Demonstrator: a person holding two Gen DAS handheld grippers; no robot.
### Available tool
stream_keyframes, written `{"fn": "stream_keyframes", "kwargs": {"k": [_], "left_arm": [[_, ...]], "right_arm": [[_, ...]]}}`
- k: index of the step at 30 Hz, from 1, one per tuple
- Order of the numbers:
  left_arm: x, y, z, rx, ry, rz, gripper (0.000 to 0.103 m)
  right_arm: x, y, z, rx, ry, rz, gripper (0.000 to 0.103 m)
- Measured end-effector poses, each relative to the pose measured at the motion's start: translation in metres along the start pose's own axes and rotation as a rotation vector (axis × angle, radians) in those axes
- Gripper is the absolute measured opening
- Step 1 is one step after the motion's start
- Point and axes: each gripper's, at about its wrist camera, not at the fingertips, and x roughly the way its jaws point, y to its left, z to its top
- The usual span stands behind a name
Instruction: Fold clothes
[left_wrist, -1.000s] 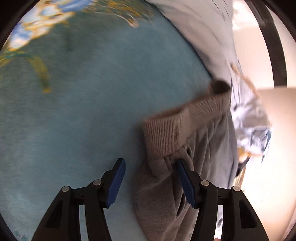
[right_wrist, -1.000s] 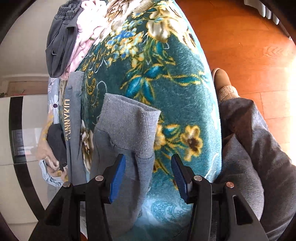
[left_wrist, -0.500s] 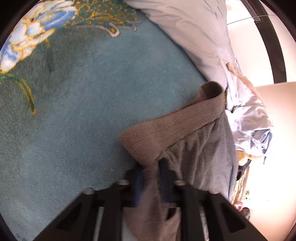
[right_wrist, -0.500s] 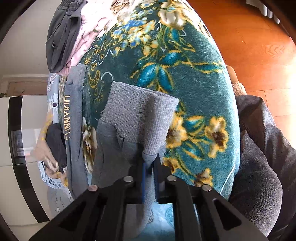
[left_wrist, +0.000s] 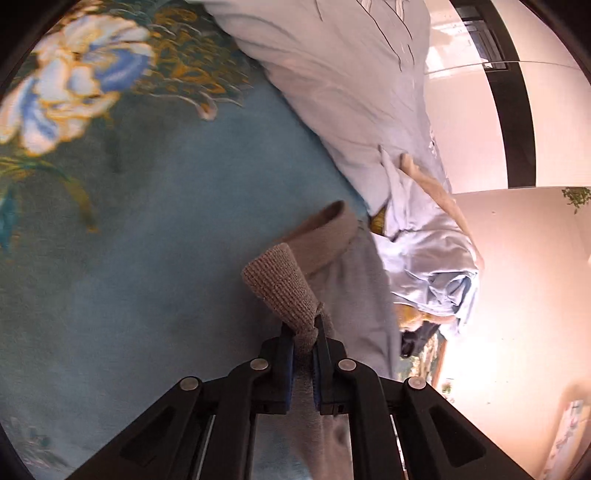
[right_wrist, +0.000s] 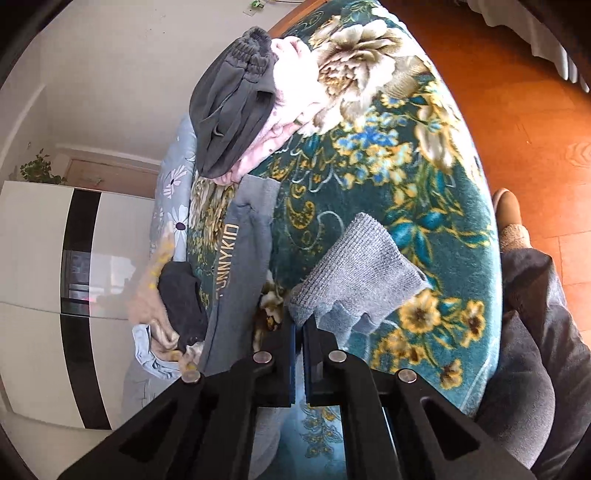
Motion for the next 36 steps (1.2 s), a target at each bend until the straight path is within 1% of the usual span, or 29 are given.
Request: {"fn": "stream_keyframes", "kwargs": {"k": [2,5,6,8,11,14,18,19,20,24,25,26,27,28,29,30,31,32,34,36], "left_arm": [[0.007,-0.008,0.003,-0.019,0.021,-0.037,0.008],[0.021,-0.036,0.015,-0.054,0.039,-0.09,0.008],[0.029,-0.049,0.02,-0.049,0.037,-0.087,0.008],[0.049,-0.076,0.032,-0.027,0.026,-0.065,0.008],[0.08,-0.099,0.05,-0.029,0.018,-0.012,0.008],[0.112,-0.107,0.063,-0.045,0.016,0.061,0.008],[0.145,-0.108,0.074,-0.042,-0.015,0.147,0.008],[0.149,-0.105,0.075,-0.053,-0.024,0.163,0.008],[0.153,-0.101,0.076,-0.068,-0.033,0.177,0.009],[0.161,-0.089,0.077,-0.108,-0.038,0.164,0.01],[0.162,-0.088,0.076,-0.108,-0.035,0.163,0.015],[0.162,-0.088,0.075,-0.105,-0.024,0.158,0.027],[0.162,-0.088,0.074,-0.102,-0.011,0.15,0.036],[0.16,-0.088,0.071,-0.1,0.009,0.12,0.051],[0.155,-0.088,0.067,-0.092,0.033,0.063,0.054],[0.147,-0.087,0.06,-0.072,0.044,0.01,0.054],[0.136,-0.086,0.052,-0.049,0.05,-0.038,0.057],[0.124,-0.081,0.044,-0.022,0.027,-0.041,0.064],[0.099,-0.068,0.028,0.035,-0.041,-0.011,0.073],[0.099,-0.053,0.025,0.004,-0.058,-0.009,0.075]], "right_arm": [[0.013,0.019,0.015,-0.019,0.012,0.01,0.003],[0.038,0.047,0.044,-0.026,0.03,0.019,0.003],[0.048,0.057,0.054,-0.039,0.034,0.009,0.003],[0.069,0.077,0.076,-0.067,0.045,-0.013,0.003],[0.108,0.103,0.103,-0.106,0.083,-0.083,0.003],[0.155,0.121,0.121,-0.127,0.131,-0.15,0.003],[0.202,0.141,0.127,-0.229,0.182,-0.229,0.003],[0.21,0.146,0.127,-0.261,0.185,-0.238,0.003],[0.218,0.15,0.128,-0.288,0.195,-0.229,0.005],[0.24,0.16,0.133,-0.36,0.246,-0.176,0.008],[0.242,0.162,0.133,-0.376,0.251,-0.162,0.019],[0.24,0.163,0.134,-0.392,0.247,-0.143,0.038],[0.238,0.164,0.135,-0.406,0.241,-0.122,0.045],[0.232,0.163,0.136,-0.409,0.229,-0.099,0.051],[0.224,0.16,0.138,-0.403,0.215,-0.076,0.051],[0.213,0.157,0.138,-0.399,0.196,-0.038,0.051],[0.201,0.153,0.139,-0.395,0.174,0.001,0.051],[0.186,0.147,0.138,-0.393,0.145,0.037,0.051],[0.163,0.125,0.135,-0.378,0.103,0.051,0.053],[0.153,0.096,0.13,-0.33,0.089,0.024,0.053]]}}
